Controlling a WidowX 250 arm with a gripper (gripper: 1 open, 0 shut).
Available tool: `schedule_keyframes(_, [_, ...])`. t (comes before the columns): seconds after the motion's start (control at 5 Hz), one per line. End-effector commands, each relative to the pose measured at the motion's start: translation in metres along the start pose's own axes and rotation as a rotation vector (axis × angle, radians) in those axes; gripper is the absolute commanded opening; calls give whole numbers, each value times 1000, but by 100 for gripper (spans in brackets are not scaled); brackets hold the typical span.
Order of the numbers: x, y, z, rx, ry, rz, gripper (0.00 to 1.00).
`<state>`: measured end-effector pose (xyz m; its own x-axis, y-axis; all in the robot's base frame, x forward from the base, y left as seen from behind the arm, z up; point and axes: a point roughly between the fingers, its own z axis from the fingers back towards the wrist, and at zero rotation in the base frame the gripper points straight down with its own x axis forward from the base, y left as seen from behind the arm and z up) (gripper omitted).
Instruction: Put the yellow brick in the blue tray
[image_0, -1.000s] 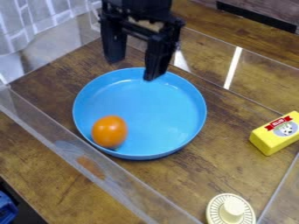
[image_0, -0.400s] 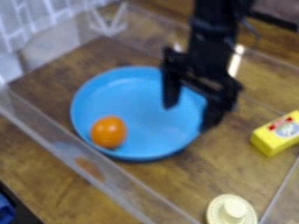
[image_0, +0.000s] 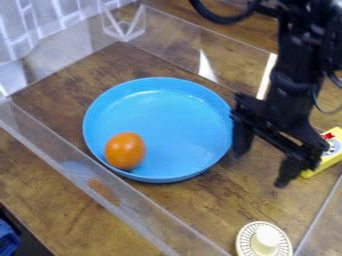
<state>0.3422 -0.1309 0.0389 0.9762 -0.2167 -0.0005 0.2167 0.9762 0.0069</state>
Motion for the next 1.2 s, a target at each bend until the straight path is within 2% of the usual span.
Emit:
schedule_keyframes(0.0, [20,-12,17,-15,-91,-9,100])
schedule_keyframes(0.4, [35,-13,18,-13,-117,-6,100])
schedule_keyframes(1.0, [49,-12,8,-6,-114,-1,100])
